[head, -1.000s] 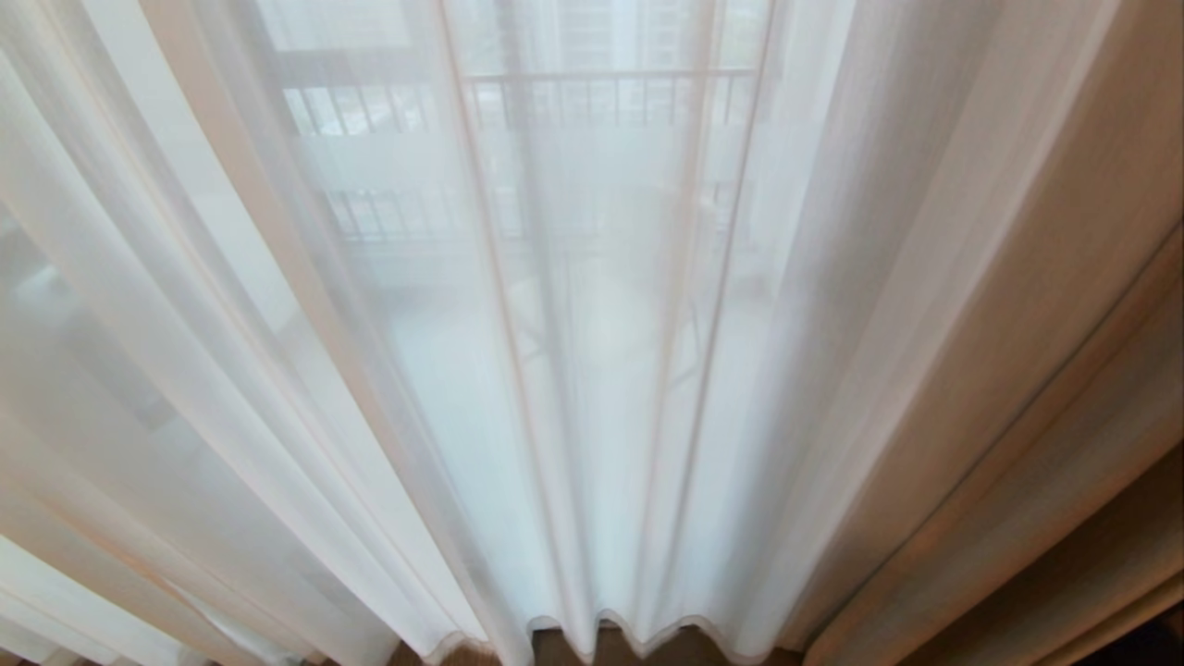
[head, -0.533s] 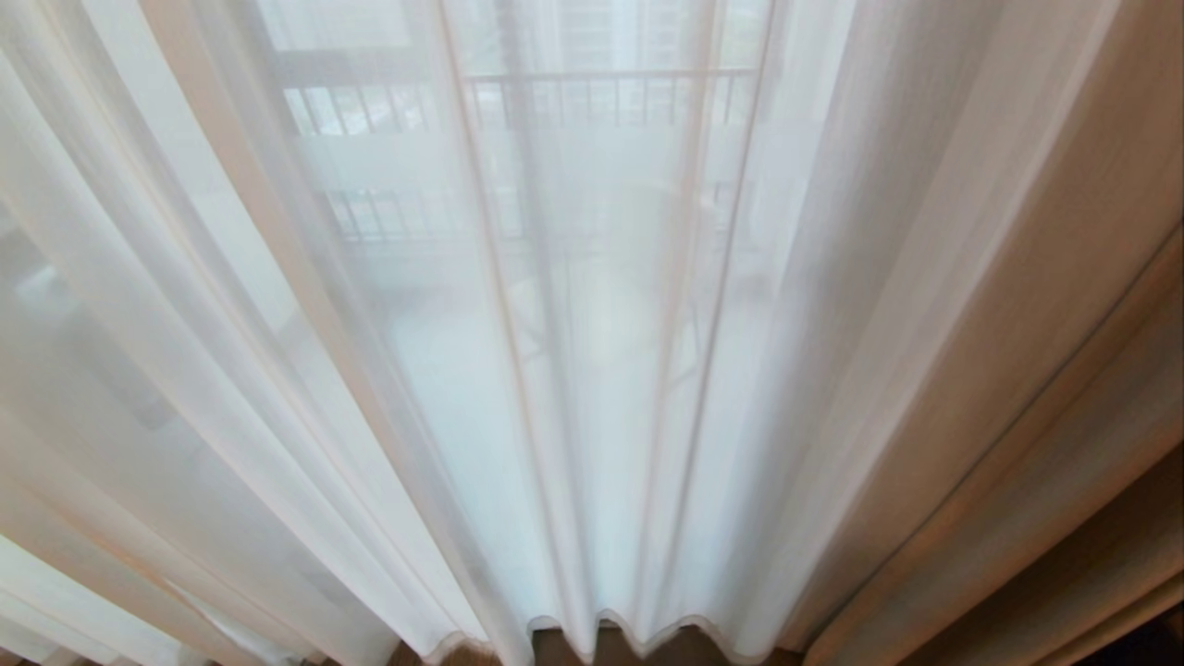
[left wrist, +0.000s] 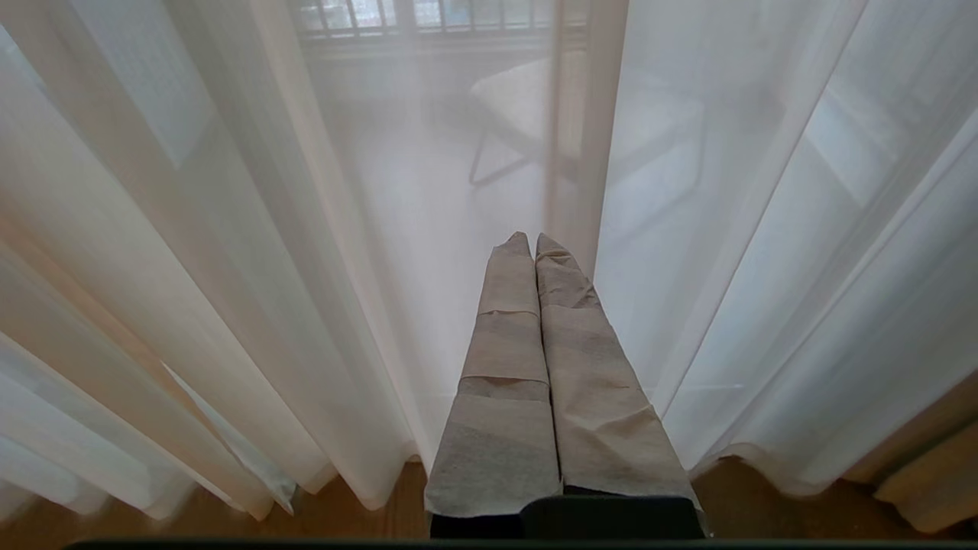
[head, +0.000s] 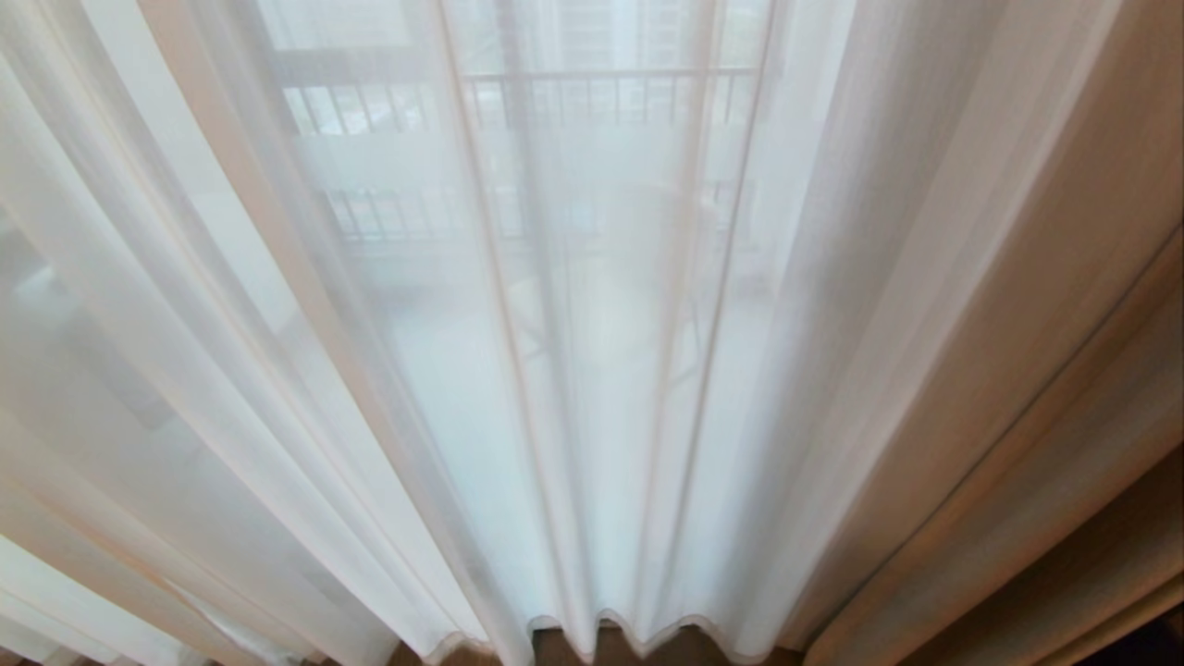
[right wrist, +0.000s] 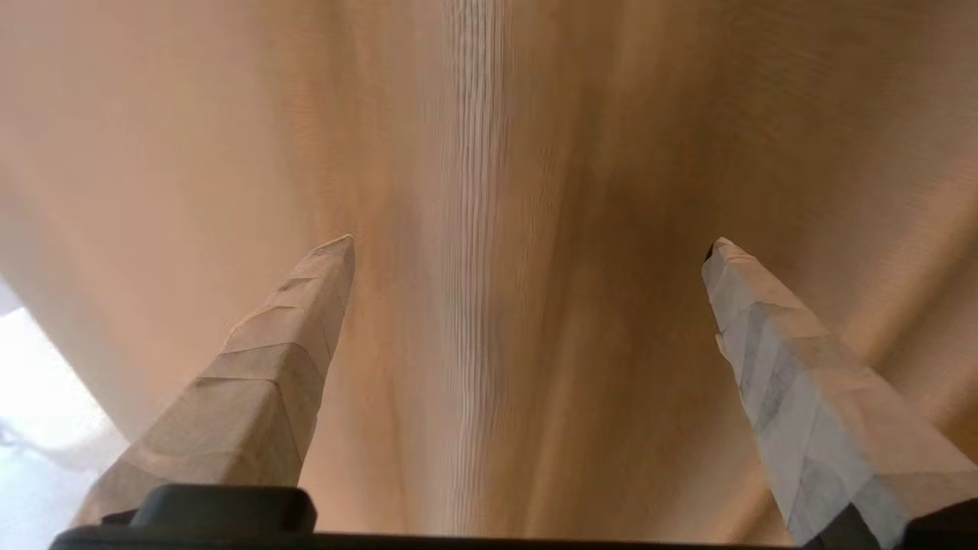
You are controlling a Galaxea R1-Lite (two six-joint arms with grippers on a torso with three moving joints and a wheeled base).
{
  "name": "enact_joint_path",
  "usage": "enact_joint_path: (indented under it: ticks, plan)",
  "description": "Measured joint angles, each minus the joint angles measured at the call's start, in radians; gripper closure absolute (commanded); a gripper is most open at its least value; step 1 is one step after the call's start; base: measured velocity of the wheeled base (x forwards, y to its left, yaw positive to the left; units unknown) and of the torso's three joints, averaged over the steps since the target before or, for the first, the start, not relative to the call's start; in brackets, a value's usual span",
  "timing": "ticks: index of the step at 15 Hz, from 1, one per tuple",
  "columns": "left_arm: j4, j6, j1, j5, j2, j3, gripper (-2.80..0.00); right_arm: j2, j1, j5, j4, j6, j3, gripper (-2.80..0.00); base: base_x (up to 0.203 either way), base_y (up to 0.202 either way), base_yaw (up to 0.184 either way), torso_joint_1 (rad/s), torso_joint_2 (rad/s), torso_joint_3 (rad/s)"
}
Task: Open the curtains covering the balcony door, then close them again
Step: Close the outer curtains on both sides
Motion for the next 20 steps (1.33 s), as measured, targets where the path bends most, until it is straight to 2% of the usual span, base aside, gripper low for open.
enact_joint_path:
  ticks: [6,7,20]
  plan:
    - [0.000,0.000,0.000,0.000,0.000,0.000,0.00,0.132,0.041,0.000,-0.069,0.025,-0.056,-2.80,0.000,0.000,0.000,0.000,0.00,0.000]
    - [0.000,0.000,0.000,0.000,0.000,0.000,0.00,0.144,0.044,0.001,-0.070,0.025,-0.061,0.00,0.000,0.000,0.000,0.000,0.00,0.000]
    - [0.000,0.000,0.000,0.000,0.000,0.000,0.00,0.207,0.048,0.001,-0.113,0.039,-0.109,0.00,0.000,0.000,0.000,0.000,0.00,0.000]
